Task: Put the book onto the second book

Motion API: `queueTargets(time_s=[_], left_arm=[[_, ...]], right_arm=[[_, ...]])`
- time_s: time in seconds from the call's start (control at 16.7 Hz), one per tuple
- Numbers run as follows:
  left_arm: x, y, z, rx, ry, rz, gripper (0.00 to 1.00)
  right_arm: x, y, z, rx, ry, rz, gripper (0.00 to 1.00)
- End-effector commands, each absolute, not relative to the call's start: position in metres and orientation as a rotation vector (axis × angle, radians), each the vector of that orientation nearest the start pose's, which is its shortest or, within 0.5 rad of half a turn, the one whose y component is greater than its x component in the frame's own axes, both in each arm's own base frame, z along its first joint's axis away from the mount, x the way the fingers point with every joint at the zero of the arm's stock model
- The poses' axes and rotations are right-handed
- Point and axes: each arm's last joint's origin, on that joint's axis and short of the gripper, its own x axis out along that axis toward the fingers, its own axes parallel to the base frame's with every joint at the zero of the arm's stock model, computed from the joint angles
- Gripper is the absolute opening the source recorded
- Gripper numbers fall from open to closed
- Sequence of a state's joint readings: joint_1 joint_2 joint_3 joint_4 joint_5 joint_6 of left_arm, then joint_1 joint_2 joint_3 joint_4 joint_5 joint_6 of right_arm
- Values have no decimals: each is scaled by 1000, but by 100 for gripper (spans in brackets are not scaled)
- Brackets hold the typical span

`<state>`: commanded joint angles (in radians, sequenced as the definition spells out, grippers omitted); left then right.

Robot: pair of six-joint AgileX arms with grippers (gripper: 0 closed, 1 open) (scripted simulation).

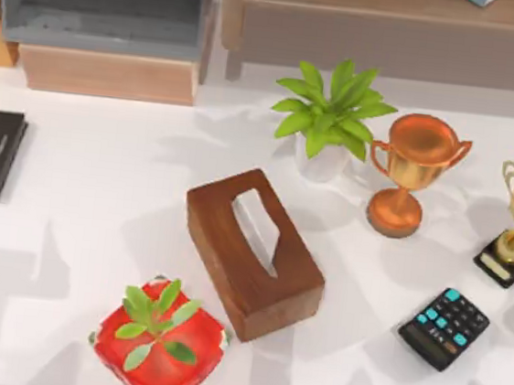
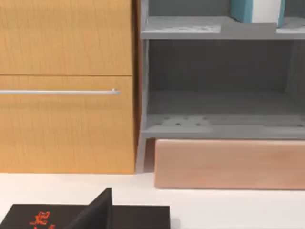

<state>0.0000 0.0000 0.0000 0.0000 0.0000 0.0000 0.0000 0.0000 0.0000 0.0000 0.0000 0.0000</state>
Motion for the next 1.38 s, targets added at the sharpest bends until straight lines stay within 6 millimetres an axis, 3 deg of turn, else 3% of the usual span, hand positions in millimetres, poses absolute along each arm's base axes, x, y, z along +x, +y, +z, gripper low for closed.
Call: queueTargets(time_s=[0.18, 0.3, 0.48, 0.66, 0.84, 1.02, 1.2, 1.38], left_arm=[[106, -1, 163, 0, -4, -1, 100], [106, -2, 178, -2, -25, -3, 100], [114, -4, 217, -8, -66, -8, 100], [139, -9, 263, -16, -84, -14, 100], [191, -19, 299, -22, -65, -18, 100], [262, -35, 312, -23, -32, -20, 100], [333, -57, 299, -21, 2, -19, 100], [388, -78, 275, -19, 15, -18, 100]], right_arm=[[106, -1, 160, 0, 0, 0, 100], [106, -1, 160, 0, 0, 0, 100], [106, -1, 160, 0, 0, 0, 100], [106, -1, 160, 0, 0, 0, 100], [106, -1, 160, 0, 0, 0, 100], [106, -1, 160, 0, 0, 0, 100], [106, -1, 160, 0, 0, 0, 100], [106, -1, 160, 0, 0, 0, 100]])
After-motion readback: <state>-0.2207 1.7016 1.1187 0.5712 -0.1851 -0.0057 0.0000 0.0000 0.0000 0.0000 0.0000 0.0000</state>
